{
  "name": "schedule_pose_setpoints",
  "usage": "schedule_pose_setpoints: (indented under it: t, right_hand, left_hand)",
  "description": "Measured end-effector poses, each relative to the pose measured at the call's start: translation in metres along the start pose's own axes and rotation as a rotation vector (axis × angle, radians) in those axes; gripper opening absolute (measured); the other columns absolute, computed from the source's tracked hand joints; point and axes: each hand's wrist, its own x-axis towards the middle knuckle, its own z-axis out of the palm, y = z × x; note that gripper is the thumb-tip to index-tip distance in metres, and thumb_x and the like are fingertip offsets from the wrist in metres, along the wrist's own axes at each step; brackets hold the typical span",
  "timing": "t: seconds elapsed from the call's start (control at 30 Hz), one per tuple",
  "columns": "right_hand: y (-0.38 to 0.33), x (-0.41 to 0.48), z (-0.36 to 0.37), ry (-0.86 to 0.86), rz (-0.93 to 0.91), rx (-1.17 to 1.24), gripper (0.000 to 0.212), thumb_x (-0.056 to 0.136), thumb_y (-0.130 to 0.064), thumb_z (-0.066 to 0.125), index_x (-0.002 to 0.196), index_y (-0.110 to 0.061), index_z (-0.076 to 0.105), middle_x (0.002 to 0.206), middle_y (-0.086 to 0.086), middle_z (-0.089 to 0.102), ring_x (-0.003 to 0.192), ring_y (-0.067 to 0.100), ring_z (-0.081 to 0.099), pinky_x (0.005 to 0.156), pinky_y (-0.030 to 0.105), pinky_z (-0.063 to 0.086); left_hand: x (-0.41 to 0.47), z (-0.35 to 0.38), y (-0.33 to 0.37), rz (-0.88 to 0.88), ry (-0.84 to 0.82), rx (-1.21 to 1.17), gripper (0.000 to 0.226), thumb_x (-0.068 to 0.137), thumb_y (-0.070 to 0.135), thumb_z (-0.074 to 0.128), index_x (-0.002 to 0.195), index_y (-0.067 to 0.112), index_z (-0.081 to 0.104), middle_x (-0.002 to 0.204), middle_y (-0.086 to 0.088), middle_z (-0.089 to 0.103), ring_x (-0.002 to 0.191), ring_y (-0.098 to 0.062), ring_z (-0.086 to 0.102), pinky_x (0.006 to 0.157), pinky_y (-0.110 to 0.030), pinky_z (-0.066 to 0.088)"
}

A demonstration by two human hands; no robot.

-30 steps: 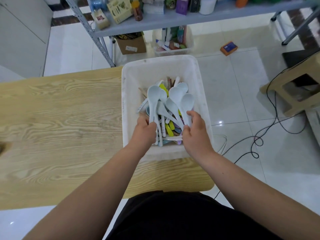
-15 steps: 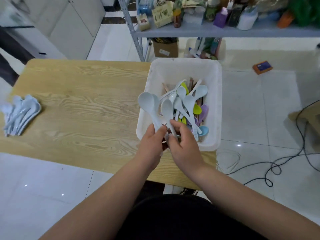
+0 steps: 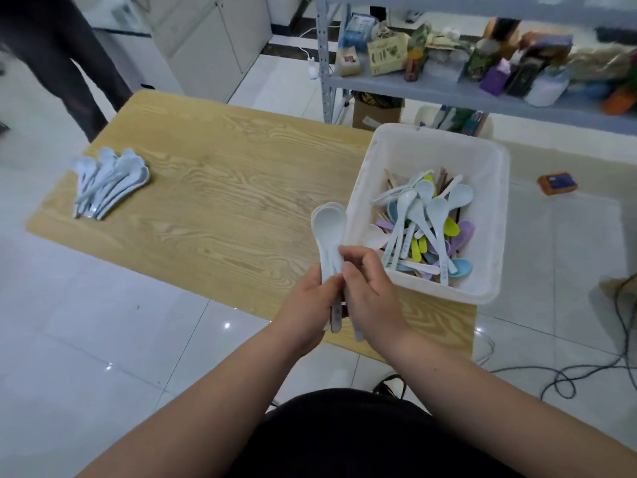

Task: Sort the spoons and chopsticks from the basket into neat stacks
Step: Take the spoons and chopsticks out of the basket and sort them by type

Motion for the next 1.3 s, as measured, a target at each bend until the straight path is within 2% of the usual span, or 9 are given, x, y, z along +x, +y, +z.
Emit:
schedule_pose_setpoints:
  t: [0.1,0.2,0.3,0.5,0.7,0.83,0.93,1.2,1.3]
  right_hand:
    - [-0.013,0.006,0.048,-0.019,0.198,0.051,0.017,0.097,-0.026,0.059,0.11,-0.033,0.052,0.103,-0.002,0.07,0.091,0.014,0.07,0.075,0.04,0.058]
    - [-0.023,0.007,0.104,-0.145,0.34,0.046,0.02,0.097,-0.032,0.059,0.111,-0.019,0.063,0.084,0.007,0.069,0.05,0.013,0.061,0.041,0.024,0.043]
    - [-0.033,0.004,0.159,-0.27,0.361,0.018,0.027,0.101,-0.029,0.054,0.102,-0.007,0.071,0.071,0.012,0.067,0.035,0.018,0.047,0.037,0.022,0.035]
    - [-0.033,-0.004,0.25,-0.326,0.403,0.027,0.03,0.103,-0.032,0.053,0.102,-0.011,0.075,0.093,0.011,0.077,0.063,0.022,0.07,0.042,0.025,0.046]
    - [-0.027,0.015,0.292,-0.362,0.443,0.033,0.03,0.103,-0.029,0.054,0.1,-0.007,0.075,0.077,0.011,0.074,0.049,0.012,0.064,0.041,0.022,0.045]
    - [-0.017,0.057,0.309,-0.297,0.423,0.046,0.025,0.099,-0.027,0.06,0.105,-0.004,0.069,0.082,0.014,0.072,0.062,0.025,0.062,0.054,0.032,0.048]
    - [-0.015,0.098,0.328,-0.31,0.42,0.1,0.019,0.099,-0.02,0.06,0.109,-0.004,0.064,0.082,0.012,0.07,0.059,0.016,0.063,0.058,0.032,0.049]
    - [-0.025,0.18,0.395,-0.385,0.453,0.139,0.016,0.099,-0.018,0.06,0.108,-0.008,0.068,0.092,0.013,0.075,0.077,0.025,0.071,0.062,0.033,0.054]
    - [-0.022,0.206,0.403,-0.311,0.48,0.133,0.014,0.099,-0.015,0.06,0.107,-0.008,0.068,0.098,0.013,0.077,0.093,0.03,0.074,0.081,0.044,0.06]
  left_hand:
    - [-0.021,-0.047,0.003,-0.016,0.033,-0.013,0.03,0.101,0.007,0.042,0.122,0.014,0.062,0.098,-0.019,0.073,0.085,-0.036,0.07,0.079,-0.045,0.059]
    - [-0.041,-0.099,-0.001,0.006,0.025,0.048,0.025,0.103,0.013,0.042,0.123,0.013,0.057,0.084,-0.015,0.07,0.075,-0.027,0.069,0.071,-0.039,0.059]
    - [-0.057,-0.155,-0.004,0.007,0.033,0.053,0.023,0.102,0.022,0.044,0.122,0.017,0.056,0.082,-0.012,0.071,0.076,-0.029,0.07,0.079,-0.05,0.06]
    - [-0.086,-0.245,-0.003,-0.032,0.072,-0.015,0.021,0.102,0.013,0.045,0.115,0.015,0.061,0.089,-0.012,0.071,0.081,-0.027,0.072,0.086,-0.051,0.059]
    - [-0.082,-0.291,0.0,-0.076,0.12,0.005,0.027,0.101,0.01,0.042,0.118,0.02,0.061,0.099,-0.01,0.074,0.09,-0.029,0.073,0.09,-0.051,0.058]
    - [-0.053,-0.316,0.013,-0.122,0.168,0.027,0.028,0.102,0.009,0.043,0.121,0.018,0.061,0.098,-0.004,0.075,0.085,-0.021,0.074,0.084,-0.041,0.061]
    - [-0.03,-0.341,0.033,-0.156,0.22,0.036,0.027,0.101,0.008,0.044,0.12,0.017,0.062,0.103,-0.009,0.074,0.083,-0.02,0.073,0.076,-0.033,0.06]
    - [0.023,-0.406,0.085,-0.212,0.309,0.113,0.028,0.099,0.008,0.045,0.12,0.018,0.062,0.105,-0.008,0.074,0.091,-0.022,0.074,0.085,-0.045,0.061]
    - [0.042,-0.427,0.091,-0.237,0.337,0.281,0.023,0.096,0.019,0.045,0.108,0.028,0.062,0.102,-0.003,0.074,0.09,-0.02,0.072,0.08,-0.043,0.06]
